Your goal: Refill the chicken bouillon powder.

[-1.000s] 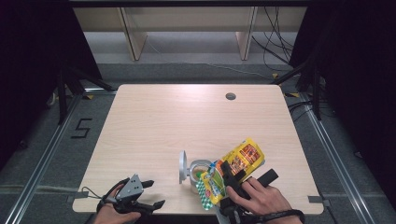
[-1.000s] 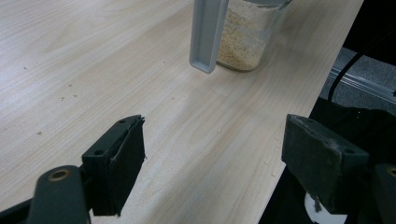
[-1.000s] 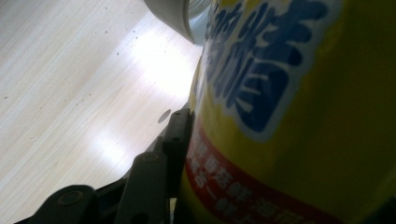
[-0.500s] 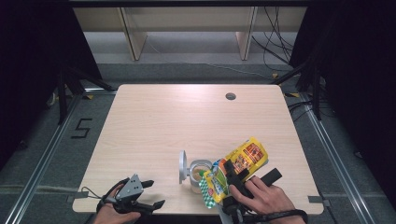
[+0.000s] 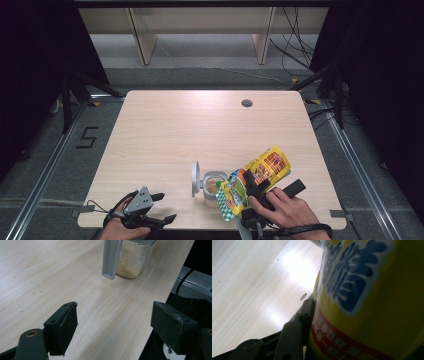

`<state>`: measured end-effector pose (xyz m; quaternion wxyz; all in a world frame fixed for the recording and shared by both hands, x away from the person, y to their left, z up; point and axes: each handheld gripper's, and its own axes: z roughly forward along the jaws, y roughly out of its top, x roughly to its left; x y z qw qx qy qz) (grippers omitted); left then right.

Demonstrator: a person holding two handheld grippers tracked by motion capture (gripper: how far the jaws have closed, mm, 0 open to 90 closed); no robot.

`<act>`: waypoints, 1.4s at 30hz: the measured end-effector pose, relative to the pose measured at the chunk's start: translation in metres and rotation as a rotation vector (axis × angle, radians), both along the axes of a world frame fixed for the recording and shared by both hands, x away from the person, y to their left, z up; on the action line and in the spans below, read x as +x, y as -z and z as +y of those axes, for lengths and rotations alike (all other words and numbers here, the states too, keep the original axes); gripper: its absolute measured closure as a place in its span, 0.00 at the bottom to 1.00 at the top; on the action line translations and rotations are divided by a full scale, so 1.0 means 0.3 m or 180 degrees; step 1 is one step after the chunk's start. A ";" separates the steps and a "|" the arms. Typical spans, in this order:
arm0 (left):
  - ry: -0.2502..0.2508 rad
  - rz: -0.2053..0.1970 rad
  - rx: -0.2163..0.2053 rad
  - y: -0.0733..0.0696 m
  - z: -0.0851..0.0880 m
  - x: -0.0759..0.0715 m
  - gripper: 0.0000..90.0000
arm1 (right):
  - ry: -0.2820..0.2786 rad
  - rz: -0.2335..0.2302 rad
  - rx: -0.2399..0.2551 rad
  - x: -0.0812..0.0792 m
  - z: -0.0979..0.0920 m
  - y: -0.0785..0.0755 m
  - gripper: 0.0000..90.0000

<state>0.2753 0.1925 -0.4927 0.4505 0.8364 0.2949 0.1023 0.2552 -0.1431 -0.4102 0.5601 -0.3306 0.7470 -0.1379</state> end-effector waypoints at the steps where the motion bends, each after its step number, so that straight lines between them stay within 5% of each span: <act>1: 0.0003 -0.0003 0.0003 0.000 0.000 0.000 0.23 | -0.0045 -0.0004 -0.0073 0.004 0.002 -0.004 0.71; 13: -0.0011 0.0012 -0.0065 0.002 -0.005 -0.003 0.23 | -0.0048 0.0011 -0.0080 0.006 0.000 -0.004 0.72; 15: 0.0022 -0.0012 0.0073 -0.002 0.004 0.002 0.23 | -0.0032 0.0054 -0.0007 0.007 -0.002 0.002 0.72; 16: -0.0001 0.0005 -0.0010 -0.001 -0.001 -0.001 0.23 | -0.0039 0.0053 -0.0022 0.007 -0.002 0.001 0.72; 22: 0.0012 -0.0018 0.0044 0.000 0.002 0.002 0.23 | 0.0008 0.0060 -0.0020 0.003 0.005 0.008 0.72; 24: -0.0016 0.0013 -0.0072 0.002 -0.006 -0.003 0.23 | -0.0057 0.0021 -0.0041 0.009 0.006 0.009 0.72; 26: -0.0022 -0.0007 -0.0090 0.003 -0.007 -0.004 0.23 | -0.0020 0.0047 0.0089 0.009 0.000 0.017 0.72; 27: -0.0025 -0.0005 -0.0088 0.004 -0.007 -0.003 0.23 | -0.0073 0.0023 -0.0085 0.012 0.003 0.006 0.72; 28: 0.0010 -0.0007 -0.0006 0.001 -0.001 0.000 0.23 | -0.0074 0.0023 -0.0090 0.011 0.003 0.006 0.72; 31: -0.0015 0.0014 -0.0072 0.002 -0.005 -0.003 0.23 | -0.0072 0.0006 -0.0090 0.010 0.003 0.002 0.72; 32: 0.0005 -0.0033 0.0038 0.000 0.001 0.001 0.23 | -0.0068 -0.0002 -0.0069 0.009 0.002 0.000 0.72; 35: -0.0012 0.0005 -0.0073 0.003 -0.005 -0.003 0.23 | -0.0018 -0.0020 -0.0020 0.002 0.001 0.002 0.72; 37: -0.0026 -0.0009 -0.0088 0.004 -0.007 -0.004 0.23 | -0.0058 -0.0002 -0.0154 0.007 0.007 -0.003 0.72; 38: -0.0012 -0.0023 -0.0004 0.001 -0.002 0.000 0.23 | 0.0013 0.0020 -0.0063 0.002 0.005 0.004 0.72; 40: 0.0000 -0.0002 0.0012 -0.001 0.000 0.000 0.23 | -0.0047 -0.0014 -0.0189 0.001 0.013 -0.001 0.72; 42: -0.0002 0.0006 -0.0031 0.001 -0.002 -0.001 0.23 | 0.0008 0.0039 -0.0088 -0.003 0.014 0.002 0.72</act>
